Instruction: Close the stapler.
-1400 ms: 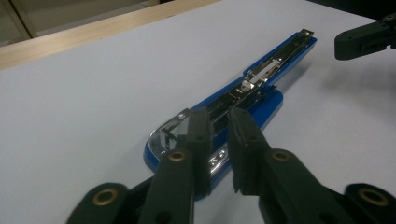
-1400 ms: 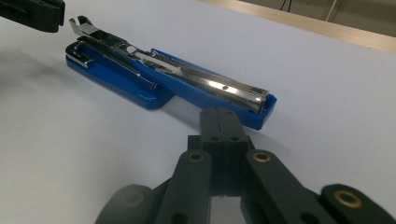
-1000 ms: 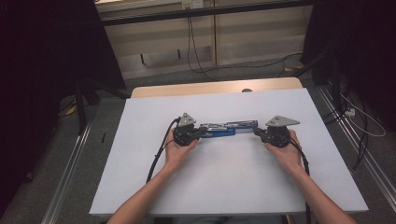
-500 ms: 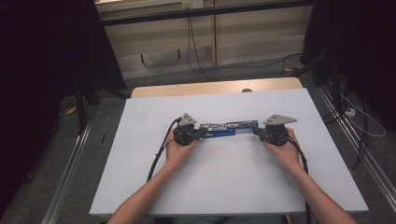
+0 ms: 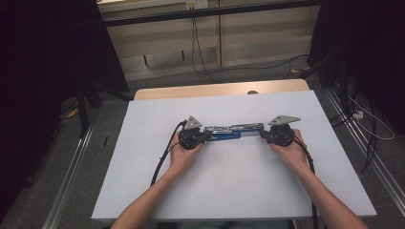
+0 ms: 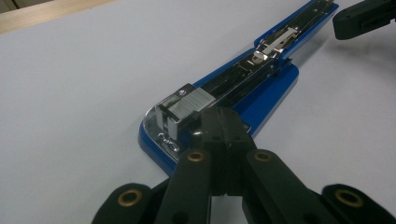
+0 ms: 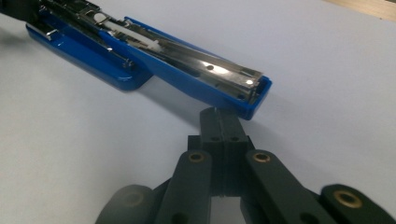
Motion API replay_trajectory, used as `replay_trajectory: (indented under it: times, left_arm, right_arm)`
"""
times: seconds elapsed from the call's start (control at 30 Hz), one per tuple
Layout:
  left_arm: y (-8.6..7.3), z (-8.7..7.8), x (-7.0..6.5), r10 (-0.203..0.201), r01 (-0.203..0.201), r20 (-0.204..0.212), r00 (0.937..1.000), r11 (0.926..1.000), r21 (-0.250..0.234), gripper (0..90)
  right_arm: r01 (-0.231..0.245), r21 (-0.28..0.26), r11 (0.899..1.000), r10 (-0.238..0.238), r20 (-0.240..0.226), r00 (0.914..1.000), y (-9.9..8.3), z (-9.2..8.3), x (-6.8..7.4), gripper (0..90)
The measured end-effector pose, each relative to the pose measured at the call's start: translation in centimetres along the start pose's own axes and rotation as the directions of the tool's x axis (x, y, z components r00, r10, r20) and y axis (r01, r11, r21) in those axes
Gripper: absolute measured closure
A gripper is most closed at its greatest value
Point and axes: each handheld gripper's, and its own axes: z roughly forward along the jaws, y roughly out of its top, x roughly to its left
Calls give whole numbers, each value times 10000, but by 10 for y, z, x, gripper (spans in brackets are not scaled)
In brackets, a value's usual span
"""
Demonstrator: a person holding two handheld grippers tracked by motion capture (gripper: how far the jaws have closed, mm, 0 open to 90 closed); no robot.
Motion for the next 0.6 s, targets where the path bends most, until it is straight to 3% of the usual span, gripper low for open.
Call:
replay_trajectory:
  times: [0.07, 0.27, 0.6]
  left_arm:
    - [0, 0, -1, 142, -142, -65, 9999, 9999, 17, 900]
    - [0, 0, 0, 72, -72, 63, 10000, 10000, 11, 900]
    - [0, 0, 0, 103, -103, 32, 9999, 9999, 28, 900]
  right_arm:
    - [5, 35, 10000, -5, 158, 9999, -1, 0, -1, 900]
    - [-120, 295, 9995, 113, 225, 9997, -3, 3, -3, 900]
    - [252, 606, 9978, -280, 455, 9986, 0, 8, 1, 900]
